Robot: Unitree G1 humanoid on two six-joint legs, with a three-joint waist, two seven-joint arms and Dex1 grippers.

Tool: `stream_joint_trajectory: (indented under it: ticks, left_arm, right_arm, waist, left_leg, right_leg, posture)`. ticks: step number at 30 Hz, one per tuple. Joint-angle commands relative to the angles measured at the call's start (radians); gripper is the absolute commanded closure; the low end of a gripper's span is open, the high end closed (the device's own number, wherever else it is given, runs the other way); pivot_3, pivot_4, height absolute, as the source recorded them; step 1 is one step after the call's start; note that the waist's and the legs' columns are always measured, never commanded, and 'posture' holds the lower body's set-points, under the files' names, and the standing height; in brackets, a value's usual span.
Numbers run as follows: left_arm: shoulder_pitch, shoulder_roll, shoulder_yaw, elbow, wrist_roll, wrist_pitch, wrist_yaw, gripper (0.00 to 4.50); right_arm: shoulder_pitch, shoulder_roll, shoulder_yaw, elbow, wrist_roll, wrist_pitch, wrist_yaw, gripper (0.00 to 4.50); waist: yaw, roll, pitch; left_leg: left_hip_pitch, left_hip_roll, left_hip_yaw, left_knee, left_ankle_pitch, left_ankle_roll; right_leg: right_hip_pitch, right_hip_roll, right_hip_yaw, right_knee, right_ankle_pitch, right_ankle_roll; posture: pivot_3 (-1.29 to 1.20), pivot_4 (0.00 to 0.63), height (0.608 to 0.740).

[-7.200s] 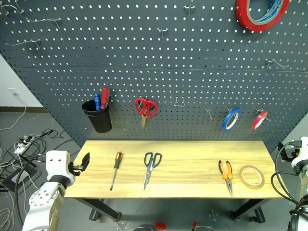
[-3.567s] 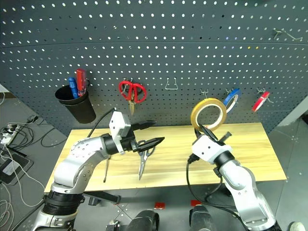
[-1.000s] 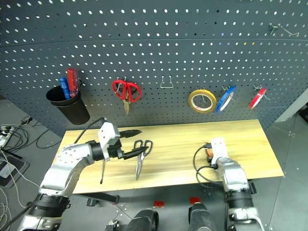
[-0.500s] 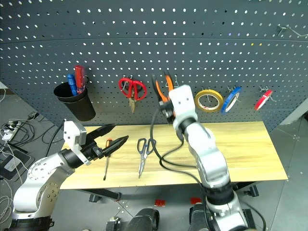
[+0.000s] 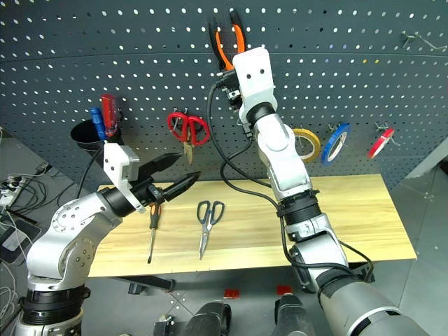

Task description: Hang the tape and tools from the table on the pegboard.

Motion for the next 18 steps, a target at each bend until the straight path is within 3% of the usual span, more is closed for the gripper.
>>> stream_joint_trajectory:
  ticks: [1,14,18]
  left_arm:
    - [-0.014,0.012,0.007,-0.023,0.003,-0.016,-0.002,0.74]
    - [-0.012,-0.012,-0.012,0.041,0.047,-0.069,0.001,0.74]
    - [-0.003,-0.029,-0.011,0.061,0.049,-0.059,0.016,0.74]
  right_arm:
    - [-0.002,0.015,-0.017,0.023,0.001,-0.042,-0.029,2.13]
    - [0.148,0.016,0.032,-0.042,-0.026,0.028,0.005,2.13]
    - [0.169,0.02,0.017,-0.086,0.026,0.122,0.051,0.82]
  waist:
    - [-0.001,0.0,0.002]
    - [0.001,0.0,0.008]
    - [0.001,0.0,0.008]
  left_leg:
    - [0.0,0.0,0.0,0.0,0.0,0.0]
    - [-0.003,0.001,0.0,0.0,0.002,-0.002]
    - [-0.003,0.001,0.0,0.0,0.002,-0.002]
  right_leg:
    - [0.0,0.0,0.0,0.001,0.0,0.0]
    - [-0.004,0.0,0.0,0.003,0.0,0.0]
    - [-0.004,0.0,0.0,0.003,0.0,0.0]
  posture:
    - [0.08,0.22,0.74]
    - [0.08,0.221,0.74]
    - [0.08,0.221,0.74]
